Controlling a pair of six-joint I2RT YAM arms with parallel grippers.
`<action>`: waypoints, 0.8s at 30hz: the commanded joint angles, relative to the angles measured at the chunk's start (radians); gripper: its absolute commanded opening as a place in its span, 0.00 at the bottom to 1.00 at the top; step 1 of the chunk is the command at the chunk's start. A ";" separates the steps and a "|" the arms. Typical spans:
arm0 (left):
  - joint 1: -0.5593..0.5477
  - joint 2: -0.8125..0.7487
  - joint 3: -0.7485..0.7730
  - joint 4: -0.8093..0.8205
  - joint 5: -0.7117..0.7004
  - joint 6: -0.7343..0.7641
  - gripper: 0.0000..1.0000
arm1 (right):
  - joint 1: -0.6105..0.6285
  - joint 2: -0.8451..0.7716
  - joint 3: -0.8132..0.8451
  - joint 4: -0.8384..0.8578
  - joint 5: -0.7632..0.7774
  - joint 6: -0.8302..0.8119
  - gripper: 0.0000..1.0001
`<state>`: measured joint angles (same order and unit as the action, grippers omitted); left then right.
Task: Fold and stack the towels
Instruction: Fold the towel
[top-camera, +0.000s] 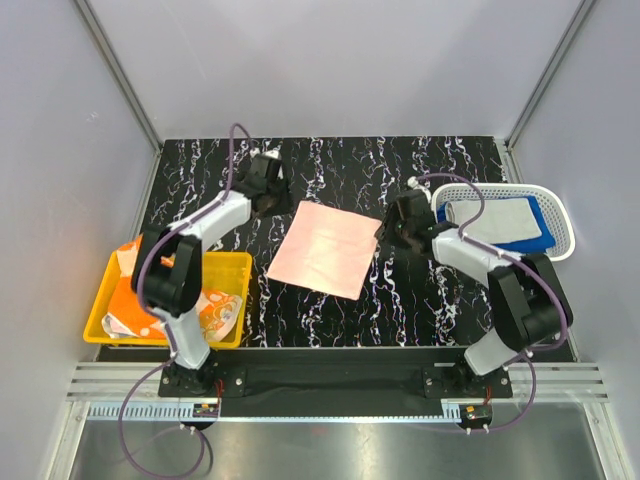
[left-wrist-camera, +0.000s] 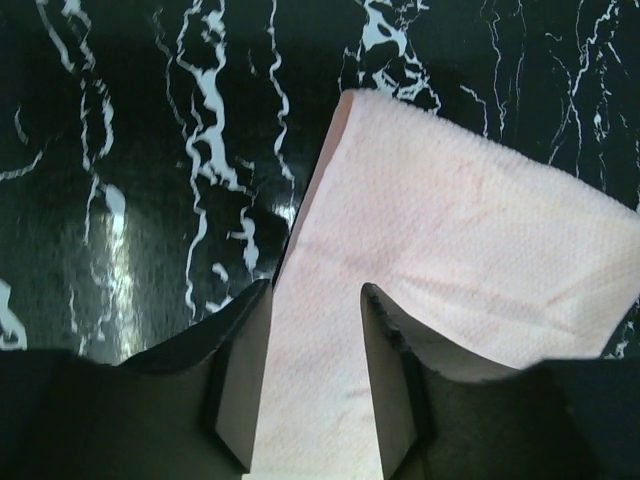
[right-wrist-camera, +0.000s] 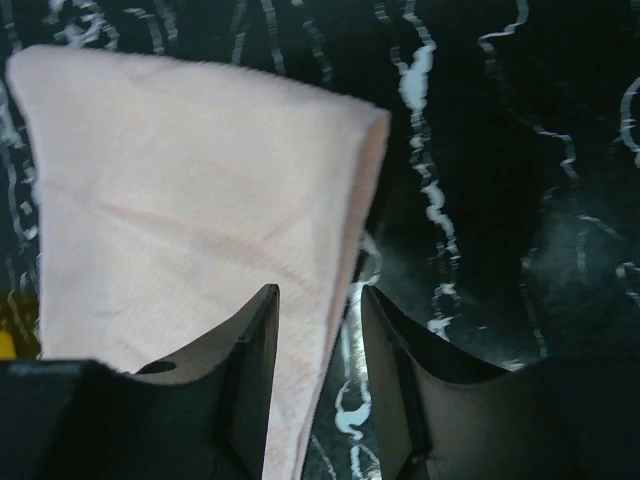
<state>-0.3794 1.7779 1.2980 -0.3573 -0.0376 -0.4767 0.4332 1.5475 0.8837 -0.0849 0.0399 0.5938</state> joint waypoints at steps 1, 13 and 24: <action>-0.003 0.101 0.134 0.018 -0.002 0.072 0.46 | -0.065 0.078 0.084 -0.059 0.035 -0.018 0.45; -0.004 0.353 0.307 -0.031 -0.034 0.122 0.56 | -0.100 0.353 0.311 -0.084 0.031 -0.061 0.43; -0.004 0.298 0.164 -0.022 -0.139 -0.089 0.60 | -0.143 0.568 0.538 -0.139 -0.009 -0.143 0.23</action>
<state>-0.3817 2.1197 1.5223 -0.3721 -0.1448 -0.4767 0.3035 2.0533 1.3529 -0.1856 0.0368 0.5068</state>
